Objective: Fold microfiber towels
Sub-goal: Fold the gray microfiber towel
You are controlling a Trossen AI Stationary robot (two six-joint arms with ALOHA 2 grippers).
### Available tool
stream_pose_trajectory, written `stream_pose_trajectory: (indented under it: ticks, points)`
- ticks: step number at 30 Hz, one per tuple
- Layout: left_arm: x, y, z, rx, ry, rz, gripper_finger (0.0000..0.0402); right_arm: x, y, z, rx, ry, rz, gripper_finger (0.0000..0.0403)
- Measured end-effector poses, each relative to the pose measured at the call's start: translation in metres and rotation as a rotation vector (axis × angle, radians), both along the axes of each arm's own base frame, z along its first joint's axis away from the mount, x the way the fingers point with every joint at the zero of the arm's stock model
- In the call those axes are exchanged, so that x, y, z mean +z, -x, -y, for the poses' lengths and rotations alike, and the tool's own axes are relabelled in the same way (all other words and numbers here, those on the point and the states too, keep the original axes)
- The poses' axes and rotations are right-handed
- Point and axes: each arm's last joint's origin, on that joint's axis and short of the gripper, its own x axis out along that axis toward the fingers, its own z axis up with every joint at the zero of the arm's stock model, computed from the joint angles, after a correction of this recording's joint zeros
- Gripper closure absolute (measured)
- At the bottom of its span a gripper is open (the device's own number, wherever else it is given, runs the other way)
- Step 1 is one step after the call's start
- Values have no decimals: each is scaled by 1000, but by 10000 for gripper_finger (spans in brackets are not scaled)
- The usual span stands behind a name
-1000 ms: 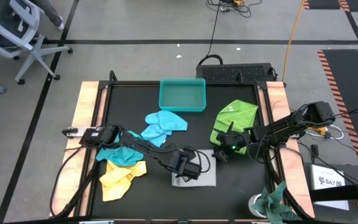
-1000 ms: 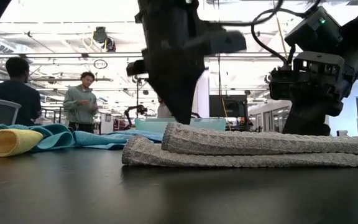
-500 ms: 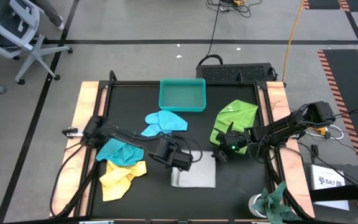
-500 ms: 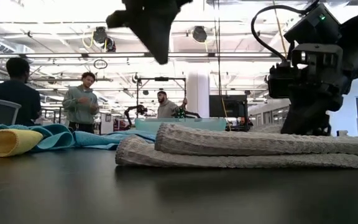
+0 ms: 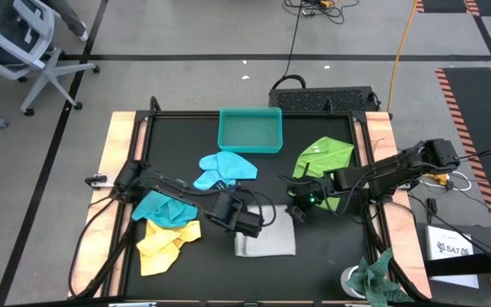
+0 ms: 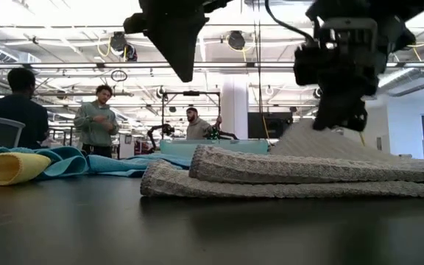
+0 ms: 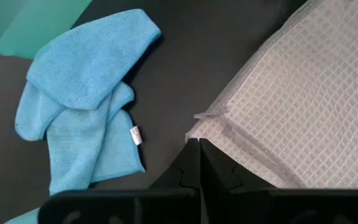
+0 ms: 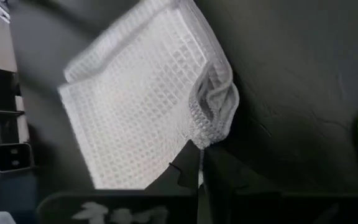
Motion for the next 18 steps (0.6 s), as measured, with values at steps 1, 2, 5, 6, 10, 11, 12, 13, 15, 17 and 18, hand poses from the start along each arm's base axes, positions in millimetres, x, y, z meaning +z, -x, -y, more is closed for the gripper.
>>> stream_pose_trajectory:
  ticks: [1,2,5,6,10,11,12,13,15,17,18]
  points:
    - [-1,0,0,-3,-2,-5,401,3,-2,0,-1,2,-2,402]
    - [-1,1,1,-5,-3,-10,401,6,-3,0,-4,5,-1,402]
    - [-2,2,3,-9,-6,-20,401,13,-6,0,-26,9,-8,402]
    - [-2,2,3,-9,-8,-23,401,15,-6,0,-32,7,-22,402]
    - [-2,7,7,-20,-20,-60,401,24,-9,0,-40,9,-47,402]
    - [-2,8,7,-22,-19,-65,401,27,-9,0,-43,13,-54,402]
    - [-2,9,8,-24,-19,-68,401,29,-10,0,-46,26,-65,402]
    - [-2,9,9,-24,-18,-67,401,32,-10,0,-46,41,-78,402]
    - [-2,9,10,-27,-18,-67,401,38,-10,2,-44,55,-100,403]
    - [-2,10,11,-34,-20,-69,401,43,-10,5,-52,59,-130,403]
    - [-2,10,11,-36,-21,-71,401,45,-9,7,-57,64,-159,403]
